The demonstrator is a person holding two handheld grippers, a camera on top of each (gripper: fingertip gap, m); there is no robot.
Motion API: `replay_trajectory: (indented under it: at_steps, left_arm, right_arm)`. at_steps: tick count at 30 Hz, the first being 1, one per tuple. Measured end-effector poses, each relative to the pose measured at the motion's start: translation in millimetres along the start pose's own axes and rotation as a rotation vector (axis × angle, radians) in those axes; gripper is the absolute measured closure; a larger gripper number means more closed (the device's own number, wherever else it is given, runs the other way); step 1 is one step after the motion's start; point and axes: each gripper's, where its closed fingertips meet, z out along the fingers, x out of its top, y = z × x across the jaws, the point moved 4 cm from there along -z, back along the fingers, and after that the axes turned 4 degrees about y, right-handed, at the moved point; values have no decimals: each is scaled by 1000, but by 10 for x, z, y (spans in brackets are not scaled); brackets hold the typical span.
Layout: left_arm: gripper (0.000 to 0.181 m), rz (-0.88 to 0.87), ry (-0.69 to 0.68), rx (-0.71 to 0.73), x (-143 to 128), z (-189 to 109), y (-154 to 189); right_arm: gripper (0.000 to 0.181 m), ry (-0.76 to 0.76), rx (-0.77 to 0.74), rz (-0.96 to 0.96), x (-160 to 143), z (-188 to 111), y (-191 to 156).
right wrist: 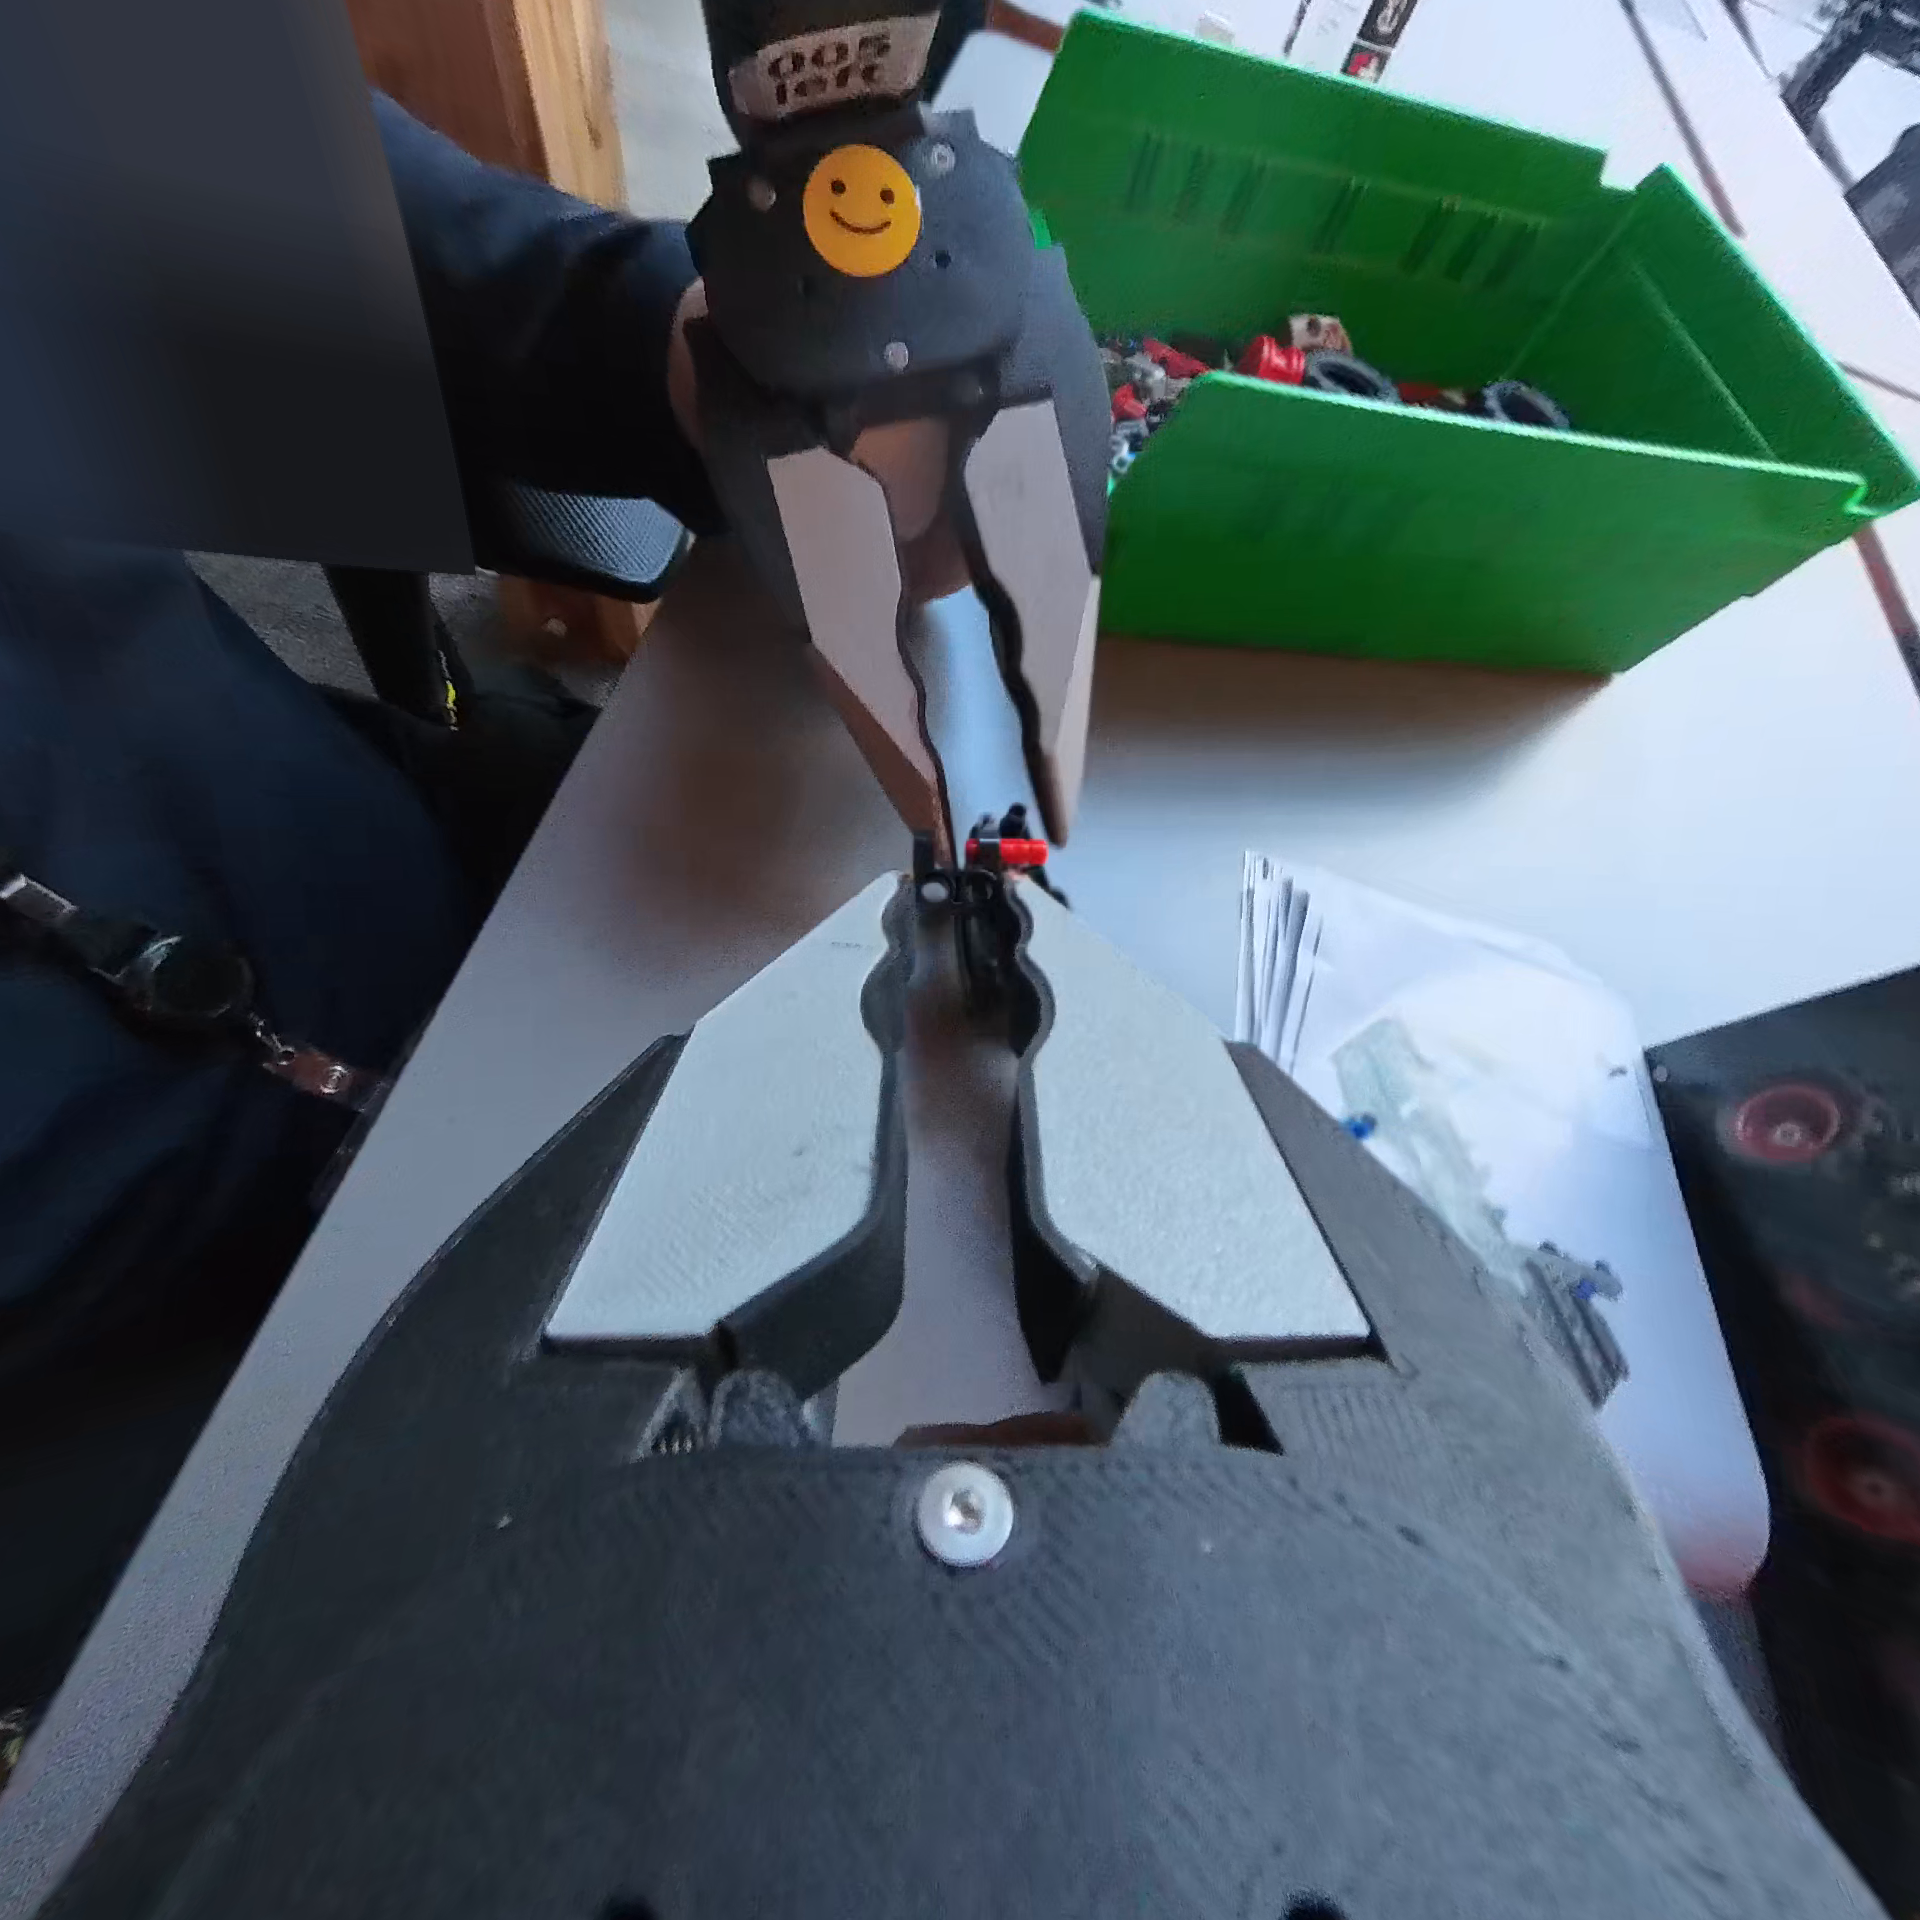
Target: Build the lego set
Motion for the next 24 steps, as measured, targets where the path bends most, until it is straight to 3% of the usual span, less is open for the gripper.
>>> replay_trajectory:
  at_steps: [4, 11, 14, 24]
  left_arm:
    - [167, 25, 14, -16, 10, 17, -13]
    - [144, 39, 40, 36, -19, -134, -45]
    - [153, 56, 76, 32, 4, -169, -41]
    - [151, 128, -109, 30, -145, 60, -4]
  right_arm:
    - [170, -16, 64, -55, 41, 188, 60]
    - [170, -72, 121, -75, 39, 352, 116]
    - [170, -107, 136, -97, 51, 411, 113]
    - [170, -153, 147, -150, -25, 456, 121]
